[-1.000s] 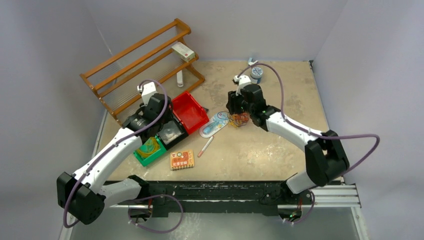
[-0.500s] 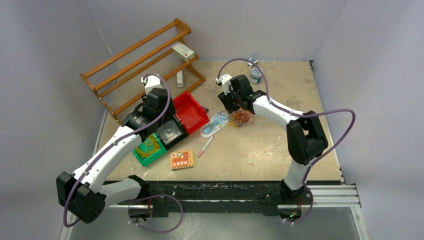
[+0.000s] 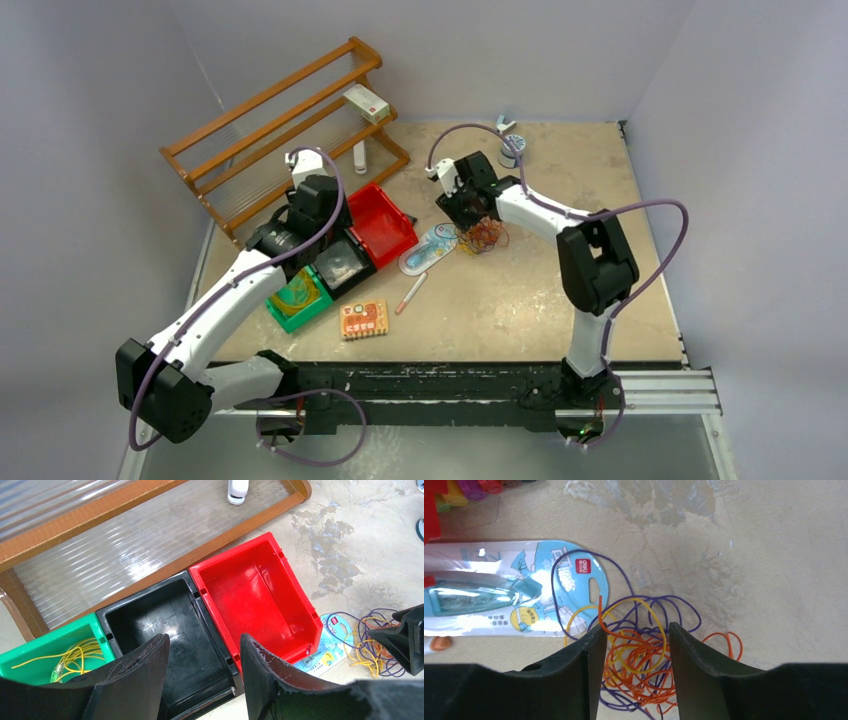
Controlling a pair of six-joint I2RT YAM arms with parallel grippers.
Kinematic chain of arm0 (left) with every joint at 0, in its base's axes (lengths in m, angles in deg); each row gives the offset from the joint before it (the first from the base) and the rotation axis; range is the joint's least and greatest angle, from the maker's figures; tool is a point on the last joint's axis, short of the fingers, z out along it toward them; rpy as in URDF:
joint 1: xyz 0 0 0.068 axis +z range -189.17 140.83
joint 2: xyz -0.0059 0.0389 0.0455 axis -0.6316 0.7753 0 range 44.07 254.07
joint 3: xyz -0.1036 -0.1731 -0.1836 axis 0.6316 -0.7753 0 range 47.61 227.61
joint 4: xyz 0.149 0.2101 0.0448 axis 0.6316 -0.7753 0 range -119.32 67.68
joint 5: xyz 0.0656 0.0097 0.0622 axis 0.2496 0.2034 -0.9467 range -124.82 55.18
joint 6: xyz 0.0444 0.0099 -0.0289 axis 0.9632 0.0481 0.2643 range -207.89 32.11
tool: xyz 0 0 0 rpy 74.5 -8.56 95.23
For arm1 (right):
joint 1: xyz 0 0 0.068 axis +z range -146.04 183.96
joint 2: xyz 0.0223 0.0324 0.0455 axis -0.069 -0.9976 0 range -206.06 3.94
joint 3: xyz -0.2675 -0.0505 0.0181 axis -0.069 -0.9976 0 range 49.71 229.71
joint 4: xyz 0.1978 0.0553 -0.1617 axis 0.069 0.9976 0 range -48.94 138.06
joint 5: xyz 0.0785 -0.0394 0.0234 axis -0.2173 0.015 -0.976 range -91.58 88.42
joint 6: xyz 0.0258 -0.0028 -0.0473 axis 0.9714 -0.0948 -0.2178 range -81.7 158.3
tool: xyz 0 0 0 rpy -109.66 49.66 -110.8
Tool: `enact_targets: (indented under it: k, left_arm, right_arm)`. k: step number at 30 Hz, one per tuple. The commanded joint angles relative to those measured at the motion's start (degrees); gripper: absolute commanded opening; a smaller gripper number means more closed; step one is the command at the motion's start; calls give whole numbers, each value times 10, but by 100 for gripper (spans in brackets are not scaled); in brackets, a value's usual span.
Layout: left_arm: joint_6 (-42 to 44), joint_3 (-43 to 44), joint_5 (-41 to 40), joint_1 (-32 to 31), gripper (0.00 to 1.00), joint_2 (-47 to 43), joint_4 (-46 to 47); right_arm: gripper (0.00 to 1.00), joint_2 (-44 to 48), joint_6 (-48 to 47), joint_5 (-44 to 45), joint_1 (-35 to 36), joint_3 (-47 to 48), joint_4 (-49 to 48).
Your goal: Untangle the cables
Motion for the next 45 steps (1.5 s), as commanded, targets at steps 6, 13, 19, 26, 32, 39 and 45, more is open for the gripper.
enact_targets:
  k: [6,13,19,26,32,39,45]
  left_arm:
    - [11,6,-10,-1,53,-5,21]
    - [7,5,-6,-1,53,-2,24]
    - [13,-11,56,-1,54,-4,81]
    - [1,-30,146,-14,53,23,197]
    - [-2,-123,162,-66,54,20,435]
    - [73,-141,288,-102,57,113,661]
    - [218,-84,433,-102,62,189,690]
  right_arm:
    - [36,-18,-17,9,-3,46,-17]
    - [11,8,-7,2,-3,41,-20]
    - [0,113,48,-4,-3,-4,-60]
    - [0,263,112,11,-4,-80,-112]
    - [0,373,165,26,-3,-122,-151]
    - [0,403,208,27,-5,-141,-175]
    - [0,395,253,8,-10,-139,-209]
